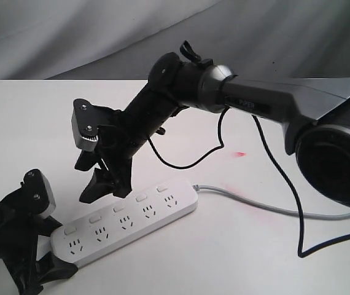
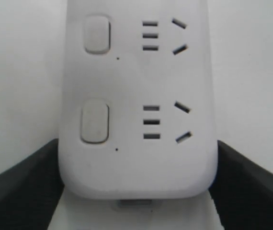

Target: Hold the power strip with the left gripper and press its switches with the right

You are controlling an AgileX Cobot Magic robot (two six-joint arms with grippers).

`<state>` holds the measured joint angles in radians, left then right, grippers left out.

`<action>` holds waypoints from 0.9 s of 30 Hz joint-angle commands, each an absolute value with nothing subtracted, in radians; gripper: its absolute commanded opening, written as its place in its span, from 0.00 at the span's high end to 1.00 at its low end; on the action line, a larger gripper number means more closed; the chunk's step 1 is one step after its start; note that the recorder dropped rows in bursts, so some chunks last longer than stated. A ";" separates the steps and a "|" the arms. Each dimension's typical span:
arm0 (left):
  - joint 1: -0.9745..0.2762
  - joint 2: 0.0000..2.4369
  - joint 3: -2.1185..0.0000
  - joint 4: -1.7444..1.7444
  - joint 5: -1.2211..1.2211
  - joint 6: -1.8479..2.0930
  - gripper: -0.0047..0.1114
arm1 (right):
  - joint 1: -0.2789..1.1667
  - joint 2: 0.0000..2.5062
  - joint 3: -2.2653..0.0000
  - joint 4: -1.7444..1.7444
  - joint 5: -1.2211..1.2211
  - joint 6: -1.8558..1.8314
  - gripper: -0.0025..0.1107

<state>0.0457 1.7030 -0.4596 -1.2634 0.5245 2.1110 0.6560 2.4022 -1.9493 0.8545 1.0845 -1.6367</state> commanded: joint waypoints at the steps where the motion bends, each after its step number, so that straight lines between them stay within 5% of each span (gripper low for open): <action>1: 0.042 1.722 -0.449 -1.242 0.501 2.093 0.40 | 0.673 2.412 -1.957 0.933 1.083 -1.636 0.40; 27: 0.042 1.722 -0.449 -1.242 0.501 2.093 0.40 | 0.721 2.500 -1.957 1.025 1.031 -1.723 0.40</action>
